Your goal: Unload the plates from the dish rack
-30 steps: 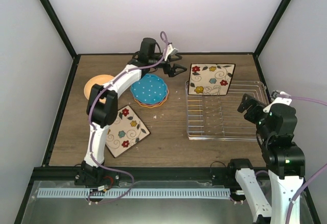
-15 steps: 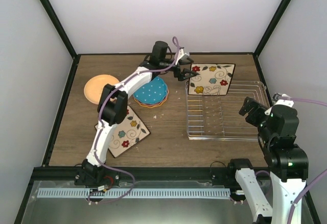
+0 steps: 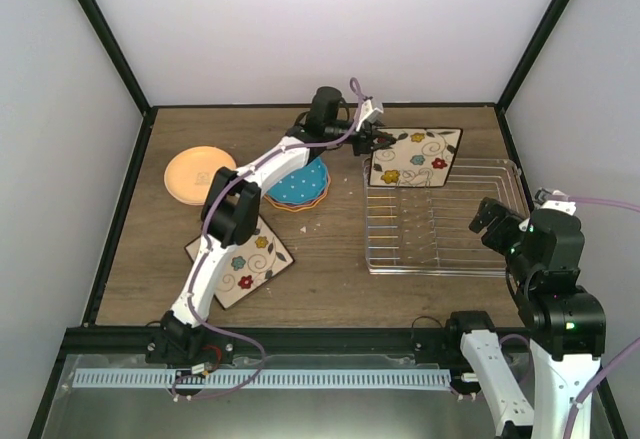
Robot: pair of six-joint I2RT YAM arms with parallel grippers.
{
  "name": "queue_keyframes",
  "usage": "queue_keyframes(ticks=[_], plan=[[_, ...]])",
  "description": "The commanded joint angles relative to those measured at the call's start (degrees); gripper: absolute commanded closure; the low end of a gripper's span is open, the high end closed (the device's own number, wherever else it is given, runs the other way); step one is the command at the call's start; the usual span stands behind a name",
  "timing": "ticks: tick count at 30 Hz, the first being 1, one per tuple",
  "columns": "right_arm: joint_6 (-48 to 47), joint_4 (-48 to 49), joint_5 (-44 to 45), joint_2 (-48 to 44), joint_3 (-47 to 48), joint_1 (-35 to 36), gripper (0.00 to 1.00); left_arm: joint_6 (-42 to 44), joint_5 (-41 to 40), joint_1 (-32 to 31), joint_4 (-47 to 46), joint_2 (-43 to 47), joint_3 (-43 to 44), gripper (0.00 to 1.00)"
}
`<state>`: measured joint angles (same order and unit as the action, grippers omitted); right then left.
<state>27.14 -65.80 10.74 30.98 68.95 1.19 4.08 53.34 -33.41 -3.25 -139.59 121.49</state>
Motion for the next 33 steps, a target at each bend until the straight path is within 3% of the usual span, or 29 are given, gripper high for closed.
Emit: queue_keyframes(ticks=[1, 6, 33], plan=[[0.31, -0.91, 1.42, -0.79, 1.15, -0.31, 0.0, -3.52, -0.53, -0.39, -6.51, -0.33, 1.72, 0.86], [-0.75, 0.48, 0.83, -0.58, -0.02, -0.31, 0.0, -6.25, -2.87, -0.44, -10.69, 1.45, 1.79, 0.96], [-3.04, 4.53, -2.69, -0.22, -2.4, -0.3, 0.0, -9.73, -12.74, -0.96, -24.53, 15.26, 2.04, 0.96]])
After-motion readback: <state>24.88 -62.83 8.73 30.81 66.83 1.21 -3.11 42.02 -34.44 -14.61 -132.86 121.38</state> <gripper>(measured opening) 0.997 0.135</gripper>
